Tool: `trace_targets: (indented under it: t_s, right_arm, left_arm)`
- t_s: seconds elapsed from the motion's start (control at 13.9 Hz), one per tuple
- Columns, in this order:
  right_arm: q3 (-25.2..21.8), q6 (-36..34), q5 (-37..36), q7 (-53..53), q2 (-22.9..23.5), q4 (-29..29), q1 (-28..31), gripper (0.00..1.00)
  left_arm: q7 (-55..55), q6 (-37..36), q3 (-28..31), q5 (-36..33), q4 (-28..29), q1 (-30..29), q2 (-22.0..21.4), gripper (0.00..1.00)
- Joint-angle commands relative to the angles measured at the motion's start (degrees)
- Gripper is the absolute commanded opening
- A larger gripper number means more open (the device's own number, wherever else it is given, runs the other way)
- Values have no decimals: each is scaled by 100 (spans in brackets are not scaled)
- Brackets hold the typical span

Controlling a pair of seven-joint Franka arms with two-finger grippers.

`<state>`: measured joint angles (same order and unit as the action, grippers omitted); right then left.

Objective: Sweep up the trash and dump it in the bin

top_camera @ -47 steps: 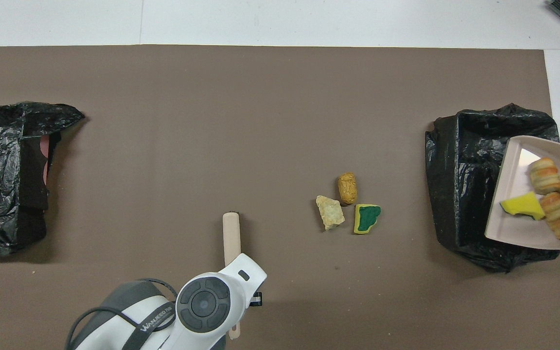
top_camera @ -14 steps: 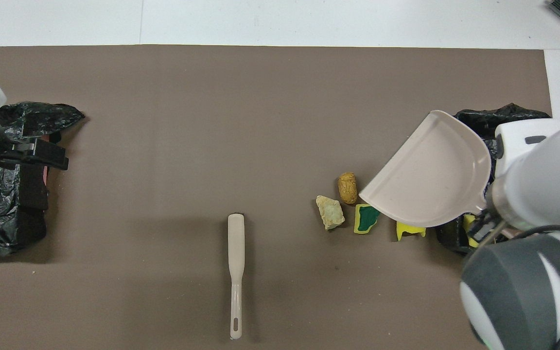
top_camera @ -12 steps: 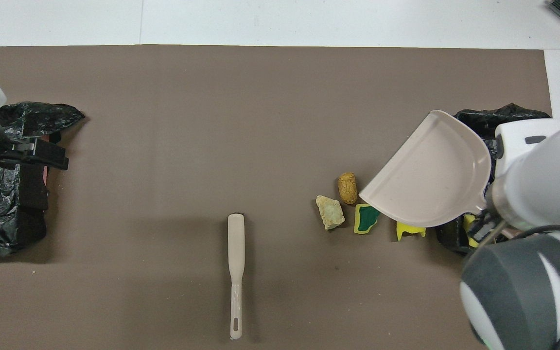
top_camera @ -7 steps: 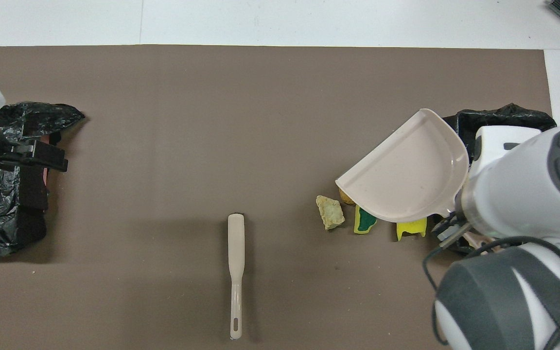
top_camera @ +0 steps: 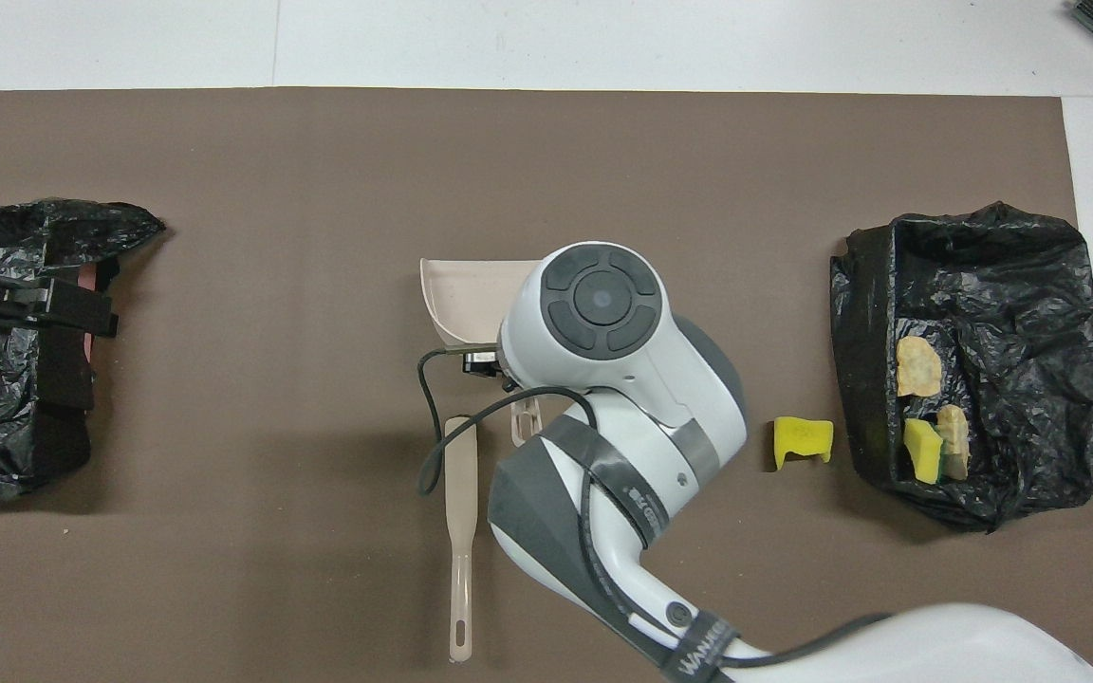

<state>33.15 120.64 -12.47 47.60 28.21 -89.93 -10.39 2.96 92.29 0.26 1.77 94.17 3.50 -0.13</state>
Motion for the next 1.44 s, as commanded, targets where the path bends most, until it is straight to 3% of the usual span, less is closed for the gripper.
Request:
trace_targets:
  t_s: [0.0, 0.29, 0.36, 0.43, 0.5, 0.65, 0.79, 1.01, 1.36]
  right_arm:
    - [226, 196, -537, 531, 545, 502, -86, 0]
    - [271, 749, -686, 776, 730, 336, -130, 0]
    - [280, 750, -669, 777, 730, 327, -139, 4]
    - [280, 759, -660, 743, 730, 318, -122, 18]
    - [280, 768, -652, 708, 730, 283, -96, 39]
    - [280, 821, -669, 279, 721, 160, -69, 100]
    - [298, 672, -643, 171, 625, 81, -34, 100]
    - [596, 67, -520, -118, -58, -401, 238, 100]
    - [1096, -234, 516, -155, -1149, -1525, 221, 100]
  left_arm:
    - [-6, 26, 0, -72, 75, 2, -119, 100]
    - [73, 52, -9, 112, 102, -25, -119, 100]
    - [65, 61, -9, 122, 102, -7, -119, 100]
    - [65, 113, -9, 122, 111, 19, -119, 100]
    - [65, 149, -9, 122, 128, 45, -102, 100]
    - [65, 254, -18, 131, 154, 63, -75, 100]
    - [47, 377, -44, 139, 163, 81, -14, 100]
    - [-6, 649, -35, 201, 163, 256, 161, 100]
    - [-23, 1255, -35, 201, 207, 879, 679, 100]
